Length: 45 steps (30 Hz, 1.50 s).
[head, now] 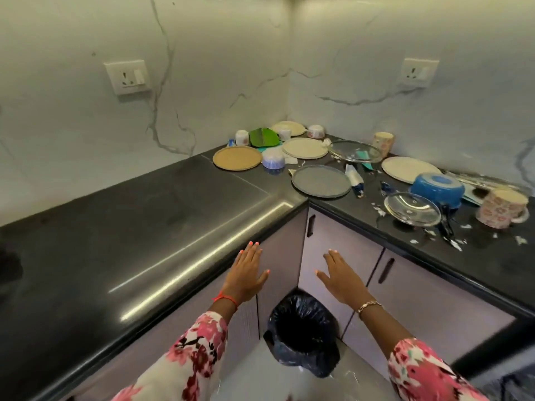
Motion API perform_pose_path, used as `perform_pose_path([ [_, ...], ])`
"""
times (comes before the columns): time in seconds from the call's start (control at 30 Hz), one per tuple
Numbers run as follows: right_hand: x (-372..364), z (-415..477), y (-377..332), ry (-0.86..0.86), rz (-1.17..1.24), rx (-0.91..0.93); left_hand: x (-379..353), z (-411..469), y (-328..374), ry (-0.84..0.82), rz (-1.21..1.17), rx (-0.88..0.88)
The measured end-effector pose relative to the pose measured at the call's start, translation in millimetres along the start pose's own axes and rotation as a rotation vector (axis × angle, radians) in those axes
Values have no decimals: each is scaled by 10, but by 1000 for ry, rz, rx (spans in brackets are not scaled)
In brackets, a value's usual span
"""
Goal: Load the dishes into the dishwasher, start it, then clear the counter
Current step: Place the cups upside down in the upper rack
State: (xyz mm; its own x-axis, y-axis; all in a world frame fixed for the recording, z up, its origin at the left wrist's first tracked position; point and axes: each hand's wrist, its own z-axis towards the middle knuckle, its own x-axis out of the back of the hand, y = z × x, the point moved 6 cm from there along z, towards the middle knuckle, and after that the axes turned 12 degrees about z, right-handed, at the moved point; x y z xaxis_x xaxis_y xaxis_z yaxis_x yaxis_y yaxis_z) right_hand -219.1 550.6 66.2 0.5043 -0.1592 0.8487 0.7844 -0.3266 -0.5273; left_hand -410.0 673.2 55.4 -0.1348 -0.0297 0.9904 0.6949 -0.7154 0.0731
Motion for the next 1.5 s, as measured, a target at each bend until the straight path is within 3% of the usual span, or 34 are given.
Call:
perform_pose_path([
  [0.43,635,2200,-173,-29,-30,167,-28,2036,-714,19,-73,119],
  [0.57,783,2830,-187,18,86,154,-63,2629,-911,12,-90,132],
  [0.77,842,3963,-127,-27,24,167,-104,3498,-1367,-1,-144,180],
  [1.07,914,5419,-64,-27,70,25,-82,4704,-2155,21,-135,253],
  [1.33,1001,6517,-44,-18,27,38,-54,5614,-2574,95,-167,287],
  [1.5,1067,7059,-164,-39,47,138,33,6104,-2741,159,-215,286],
])
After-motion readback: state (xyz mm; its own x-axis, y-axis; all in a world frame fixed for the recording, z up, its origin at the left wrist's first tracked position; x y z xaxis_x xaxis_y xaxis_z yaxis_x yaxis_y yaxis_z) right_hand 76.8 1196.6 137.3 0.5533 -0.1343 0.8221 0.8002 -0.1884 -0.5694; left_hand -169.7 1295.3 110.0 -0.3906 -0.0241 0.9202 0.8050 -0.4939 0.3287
